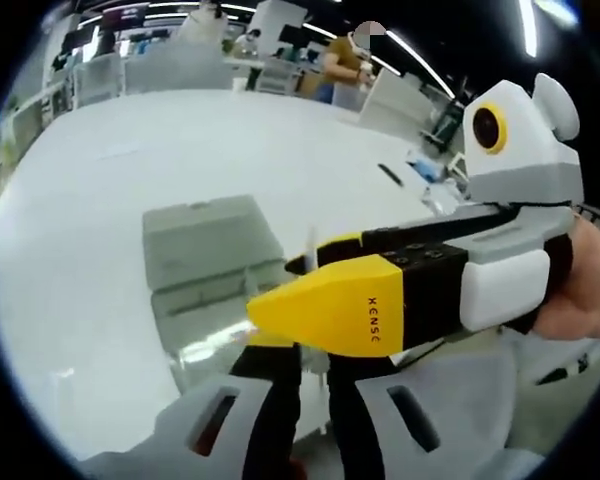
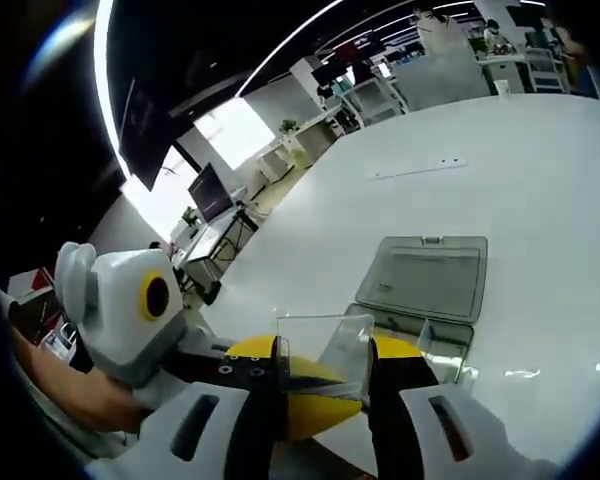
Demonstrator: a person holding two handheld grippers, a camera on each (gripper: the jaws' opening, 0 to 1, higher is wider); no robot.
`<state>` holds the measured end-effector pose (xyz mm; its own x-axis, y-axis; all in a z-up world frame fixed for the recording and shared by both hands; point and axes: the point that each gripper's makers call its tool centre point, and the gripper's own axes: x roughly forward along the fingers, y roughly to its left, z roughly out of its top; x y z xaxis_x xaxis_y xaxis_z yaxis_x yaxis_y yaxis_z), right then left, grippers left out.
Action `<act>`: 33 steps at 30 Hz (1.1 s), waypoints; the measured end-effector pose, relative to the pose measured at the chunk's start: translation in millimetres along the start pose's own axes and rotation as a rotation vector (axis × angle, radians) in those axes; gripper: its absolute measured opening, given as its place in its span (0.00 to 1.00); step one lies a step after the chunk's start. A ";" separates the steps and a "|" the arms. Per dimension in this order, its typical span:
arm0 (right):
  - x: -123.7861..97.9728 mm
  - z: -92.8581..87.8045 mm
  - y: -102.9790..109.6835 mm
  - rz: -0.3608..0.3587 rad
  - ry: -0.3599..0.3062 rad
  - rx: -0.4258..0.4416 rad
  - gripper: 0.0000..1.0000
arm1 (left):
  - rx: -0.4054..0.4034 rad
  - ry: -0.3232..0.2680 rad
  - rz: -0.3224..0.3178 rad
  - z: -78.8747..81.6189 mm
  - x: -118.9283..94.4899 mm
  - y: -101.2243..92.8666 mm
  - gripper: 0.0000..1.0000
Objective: Insert the divider into the dual guide fixture by aligning both edges with the guide slots and pushing it downward to the bottom, including one-sided entry, uneven engagement, binding, and posture correction.
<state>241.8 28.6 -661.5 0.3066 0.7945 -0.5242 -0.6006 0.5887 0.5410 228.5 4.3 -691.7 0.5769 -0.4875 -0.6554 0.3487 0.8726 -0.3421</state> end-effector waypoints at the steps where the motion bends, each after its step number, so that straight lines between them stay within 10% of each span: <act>1: 0.0 -0.2 -0.4 -0.004 0.000 0.001 0.30 | 0.001 0.000 0.000 -0.1 -0.2 -0.5 0.05; 33: -2.4 -9.8 -8.7 -0.043 0.026 0.073 0.31 | 0.011 0.044 -0.052 -8.6 4.7 -5.8 0.02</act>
<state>239.1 20.1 -671.4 0.3111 0.7644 -0.5647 -0.5316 0.6325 0.5633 222.8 -2.8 -698.6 0.5245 -0.5303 -0.6661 0.3854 0.8455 -0.3697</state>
